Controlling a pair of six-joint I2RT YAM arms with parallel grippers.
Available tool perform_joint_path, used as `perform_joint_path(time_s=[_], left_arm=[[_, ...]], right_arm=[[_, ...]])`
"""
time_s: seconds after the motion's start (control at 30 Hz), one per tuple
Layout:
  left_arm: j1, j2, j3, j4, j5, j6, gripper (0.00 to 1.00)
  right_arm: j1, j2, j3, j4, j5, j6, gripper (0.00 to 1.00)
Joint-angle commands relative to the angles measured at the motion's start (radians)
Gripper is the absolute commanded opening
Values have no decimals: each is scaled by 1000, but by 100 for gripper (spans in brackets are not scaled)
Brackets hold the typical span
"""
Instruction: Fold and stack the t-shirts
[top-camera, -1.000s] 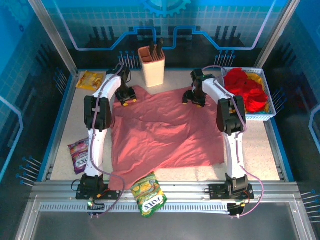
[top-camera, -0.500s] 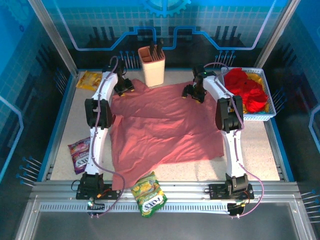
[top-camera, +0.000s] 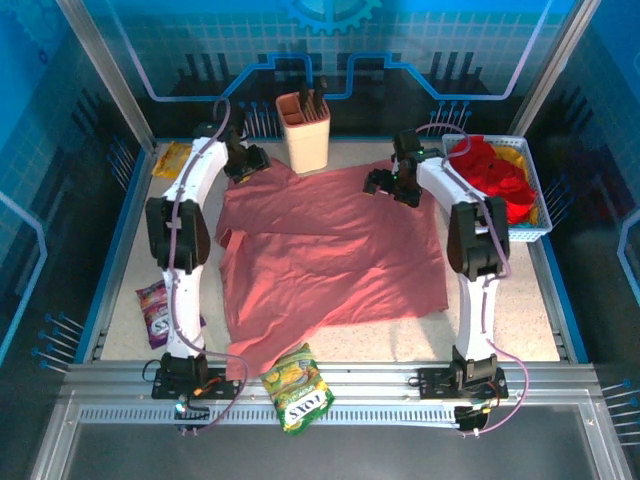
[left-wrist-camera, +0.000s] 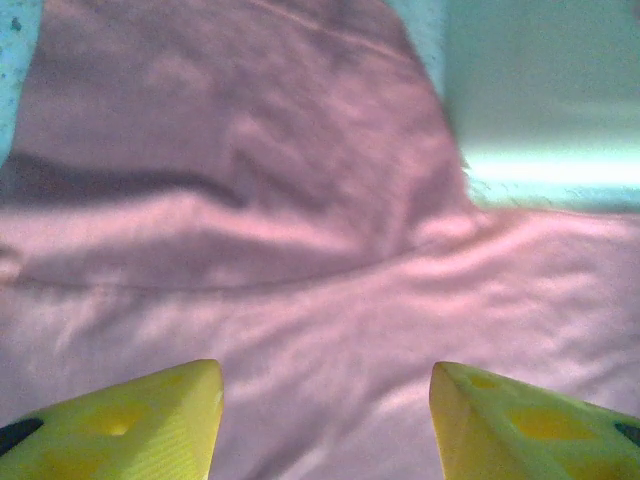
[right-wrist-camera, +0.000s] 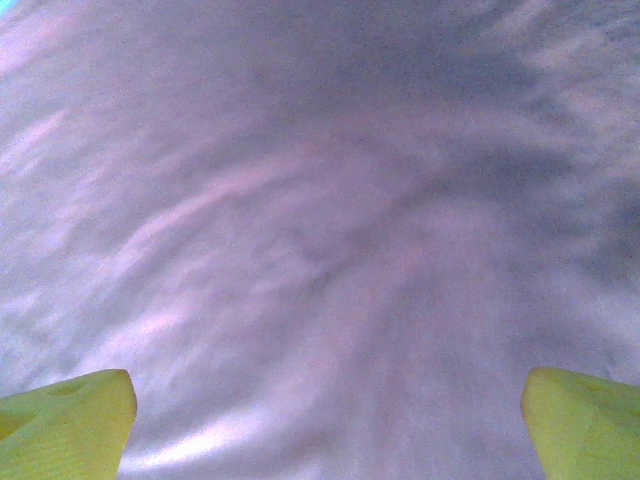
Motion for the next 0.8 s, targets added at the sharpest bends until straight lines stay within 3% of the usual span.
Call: perform_joint_path(time_s=[0.0,0.17,0.43,0.77], left_arm=[[-37,-156,-223,95,-24,-11,58],[-57,-287,-497,223,-44,-34,58],[-4,-132,-432,198,-48,-9,56],[-1,-44,-478,213,-4,-36,56]], right_arm=[[18,-178,-117,88,-29,-27,100],[42,-363,-310,80,1,-6,100],[149,-695,-629,65,182,60,100],[160,-920,-800,12,247,115,100]])
